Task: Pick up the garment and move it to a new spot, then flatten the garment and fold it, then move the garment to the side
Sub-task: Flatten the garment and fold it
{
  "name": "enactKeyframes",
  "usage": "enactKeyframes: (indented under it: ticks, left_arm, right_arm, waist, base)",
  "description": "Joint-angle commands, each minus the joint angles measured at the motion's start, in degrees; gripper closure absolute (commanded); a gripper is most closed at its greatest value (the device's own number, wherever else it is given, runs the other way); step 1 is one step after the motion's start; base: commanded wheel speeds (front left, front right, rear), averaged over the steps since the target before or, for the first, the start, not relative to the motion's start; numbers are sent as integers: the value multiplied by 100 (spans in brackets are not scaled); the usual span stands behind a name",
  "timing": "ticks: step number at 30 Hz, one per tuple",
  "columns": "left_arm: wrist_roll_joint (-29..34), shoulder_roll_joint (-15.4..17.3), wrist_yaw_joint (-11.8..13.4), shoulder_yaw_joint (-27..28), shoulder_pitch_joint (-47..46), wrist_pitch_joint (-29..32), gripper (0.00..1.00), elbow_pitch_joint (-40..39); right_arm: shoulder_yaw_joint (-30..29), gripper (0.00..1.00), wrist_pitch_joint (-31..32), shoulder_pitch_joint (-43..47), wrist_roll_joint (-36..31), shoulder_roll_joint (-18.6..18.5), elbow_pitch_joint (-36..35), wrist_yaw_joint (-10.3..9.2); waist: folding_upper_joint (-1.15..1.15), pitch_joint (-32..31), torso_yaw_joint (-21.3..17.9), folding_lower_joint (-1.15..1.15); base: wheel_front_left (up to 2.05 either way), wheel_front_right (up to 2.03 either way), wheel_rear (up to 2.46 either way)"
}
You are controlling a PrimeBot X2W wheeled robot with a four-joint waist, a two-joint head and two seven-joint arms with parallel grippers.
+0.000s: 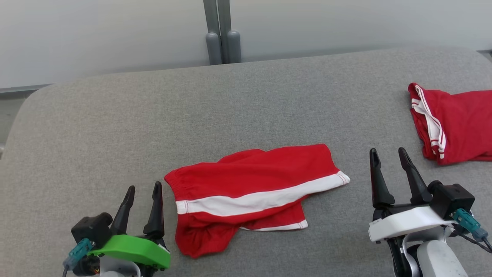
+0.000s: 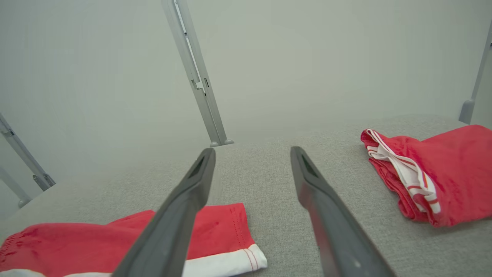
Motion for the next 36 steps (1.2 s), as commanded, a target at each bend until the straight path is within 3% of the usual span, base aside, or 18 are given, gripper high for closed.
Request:
enactKeyframes:
  ticks: [1,8,30,36]
  left_arm:
    - [148,-33,72,83,105,-25,0,-137]
    - [541,-205,189,344,586,-23,0,-619]
    - [1078,-485,33,600,1089,-25,0,-747]
    - [1068,-440,-135,386,961,166,0,-581]
  right_arm:
    - [24,0,-16,95,-21,-9,-59,0]
    - [89,0,-16,259,37,-9,-114,0]
    - [229,0,-16,312,-85,-9,174,0]
    - [246,0,-16,309,-101,-9,217,0]
  waist:
    - [0,-158,120,0]
    - [0,-423,223,0]
    - [0,-581,232,0]
    - [0,-568,216,0]
  base:
    - [0,0,0]
    - [0,0,0]
    - [0,0,0]
    - [0,0,0]
